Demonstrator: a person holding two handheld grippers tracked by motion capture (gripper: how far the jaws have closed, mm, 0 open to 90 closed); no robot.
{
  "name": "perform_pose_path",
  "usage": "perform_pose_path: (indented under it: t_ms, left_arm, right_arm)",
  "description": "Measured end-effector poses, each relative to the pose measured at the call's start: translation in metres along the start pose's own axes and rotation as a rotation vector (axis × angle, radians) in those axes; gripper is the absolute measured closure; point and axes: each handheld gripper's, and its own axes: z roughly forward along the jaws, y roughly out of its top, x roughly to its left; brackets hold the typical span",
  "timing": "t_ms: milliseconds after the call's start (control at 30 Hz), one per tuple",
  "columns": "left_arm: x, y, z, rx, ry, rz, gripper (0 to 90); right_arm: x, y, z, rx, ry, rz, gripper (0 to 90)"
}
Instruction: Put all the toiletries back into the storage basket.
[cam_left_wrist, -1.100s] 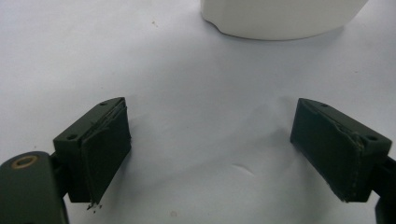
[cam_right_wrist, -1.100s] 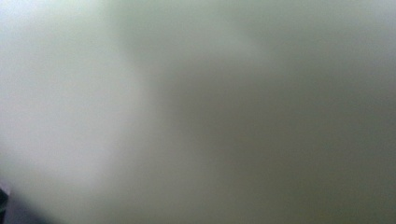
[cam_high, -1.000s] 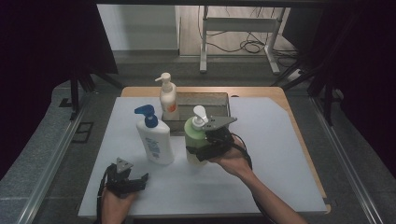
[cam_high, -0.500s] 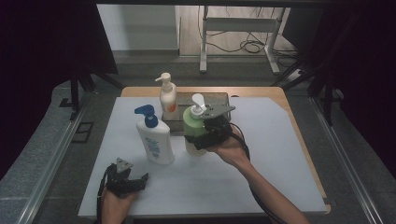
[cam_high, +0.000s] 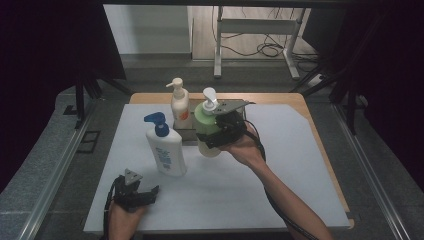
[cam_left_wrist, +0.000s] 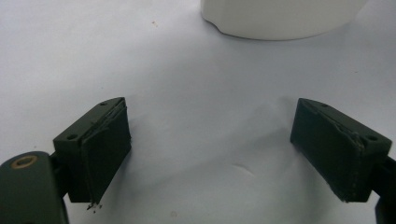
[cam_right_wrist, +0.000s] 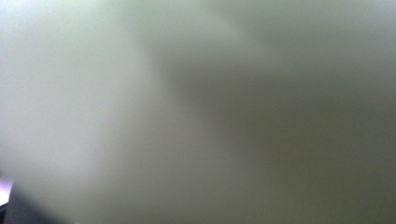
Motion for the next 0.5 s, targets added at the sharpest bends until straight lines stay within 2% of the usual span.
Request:
perform_pose_path:
  t_ms: [500]
  left_arm:
    - [0.000,0.000,0.000,-0.003,0.000,-0.003,11.5]
  right_arm:
    - [-0.016,0.021,0.010,-0.013,-0.030,0.025,11.7]
